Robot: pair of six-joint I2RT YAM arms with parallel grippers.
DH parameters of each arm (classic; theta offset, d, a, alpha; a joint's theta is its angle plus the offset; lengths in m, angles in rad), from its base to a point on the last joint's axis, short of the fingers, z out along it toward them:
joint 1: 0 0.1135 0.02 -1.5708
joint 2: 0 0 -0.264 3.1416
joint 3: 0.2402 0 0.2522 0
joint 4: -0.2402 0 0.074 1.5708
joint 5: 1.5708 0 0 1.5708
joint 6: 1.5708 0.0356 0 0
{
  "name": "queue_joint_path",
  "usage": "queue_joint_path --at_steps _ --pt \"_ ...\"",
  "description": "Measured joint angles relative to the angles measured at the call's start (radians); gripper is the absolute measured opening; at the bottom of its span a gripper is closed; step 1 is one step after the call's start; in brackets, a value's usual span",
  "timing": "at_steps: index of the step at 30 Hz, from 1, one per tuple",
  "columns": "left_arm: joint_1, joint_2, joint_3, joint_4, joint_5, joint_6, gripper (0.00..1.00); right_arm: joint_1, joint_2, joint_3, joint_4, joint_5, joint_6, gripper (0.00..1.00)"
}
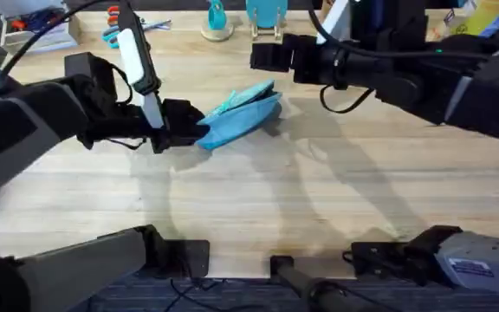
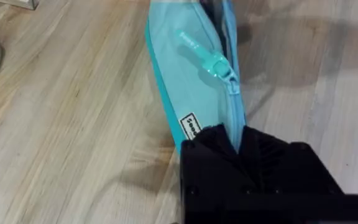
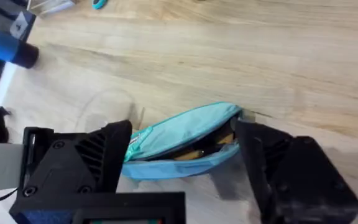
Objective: Unzip the bag, pick up the pens from the table one at a time and place them inside, then zip the bag closed.
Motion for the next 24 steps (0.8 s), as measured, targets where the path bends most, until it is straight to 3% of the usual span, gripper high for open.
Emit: queue_joint_path --at_steps 2,3,8,9,24 --pt "0.000 0.000 0.000 -0.002 0.000 0.001 0.051 0.000 -0.008 0.000 -0.012 -0.003 0.000 0.996" --pt "0.000 0.000 0.001 -0.004 -0.001 0.002 0.121 0.000 -0.012 0.000 -0.018 -0.003 0.000 0.996" --pt "0.000 0.000 0.001 -0.012 -0.003 0.000 0.882 0.000 -0.022 0.000 -0.060 -0.004 0.000 0.996" --pt "0.000 0.000 0.001 -0.012 -0.003 -0.003 0.963 0.000 -0.021 0.000 -0.070 -0.005 0.000 0.996" --pt "0.000 0.000 0.003 -0.011 -0.018 -0.001 0.993 0.000 -0.021 0.000 -0.091 -0.007 0.000 0.997"
